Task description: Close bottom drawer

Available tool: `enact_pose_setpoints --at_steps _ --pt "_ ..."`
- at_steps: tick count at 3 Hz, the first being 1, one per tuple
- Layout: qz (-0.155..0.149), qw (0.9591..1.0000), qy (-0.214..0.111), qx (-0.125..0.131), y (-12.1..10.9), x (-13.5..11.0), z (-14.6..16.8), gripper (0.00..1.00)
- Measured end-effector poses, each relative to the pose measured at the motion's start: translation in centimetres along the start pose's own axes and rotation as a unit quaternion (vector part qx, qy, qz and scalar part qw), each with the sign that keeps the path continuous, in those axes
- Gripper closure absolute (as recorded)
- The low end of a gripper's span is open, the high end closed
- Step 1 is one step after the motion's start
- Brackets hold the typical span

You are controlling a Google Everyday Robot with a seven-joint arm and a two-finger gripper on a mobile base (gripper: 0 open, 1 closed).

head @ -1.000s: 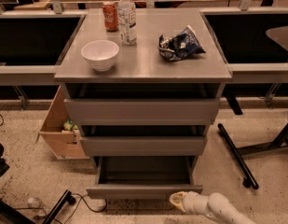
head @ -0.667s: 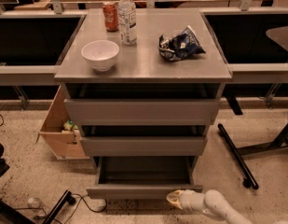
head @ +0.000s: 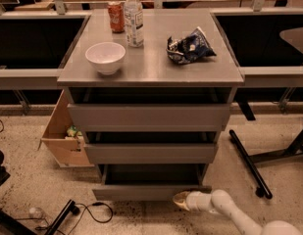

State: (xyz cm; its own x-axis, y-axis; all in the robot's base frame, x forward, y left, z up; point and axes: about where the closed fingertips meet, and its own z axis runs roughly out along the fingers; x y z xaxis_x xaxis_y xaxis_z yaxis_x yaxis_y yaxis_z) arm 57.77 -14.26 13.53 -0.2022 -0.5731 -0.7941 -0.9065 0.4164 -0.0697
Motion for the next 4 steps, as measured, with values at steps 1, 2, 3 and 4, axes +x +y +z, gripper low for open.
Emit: enact_pose_setpoints --at_steps 1,2,3,4 --pt "-0.018 0.9997 -0.006 -0.016 -1.0 -0.9 2.3 1.00" --pt "-0.030 0.9995 -0.004 -0.005 -3.7 -1.2 2.7 1.00" --pt "-0.036 0.9994 -0.003 0.000 -4.7 -1.3 2.8 1.00" --pt "-0.036 0.9994 -0.003 0.000 -4.7 -1.3 2.8 0.81"
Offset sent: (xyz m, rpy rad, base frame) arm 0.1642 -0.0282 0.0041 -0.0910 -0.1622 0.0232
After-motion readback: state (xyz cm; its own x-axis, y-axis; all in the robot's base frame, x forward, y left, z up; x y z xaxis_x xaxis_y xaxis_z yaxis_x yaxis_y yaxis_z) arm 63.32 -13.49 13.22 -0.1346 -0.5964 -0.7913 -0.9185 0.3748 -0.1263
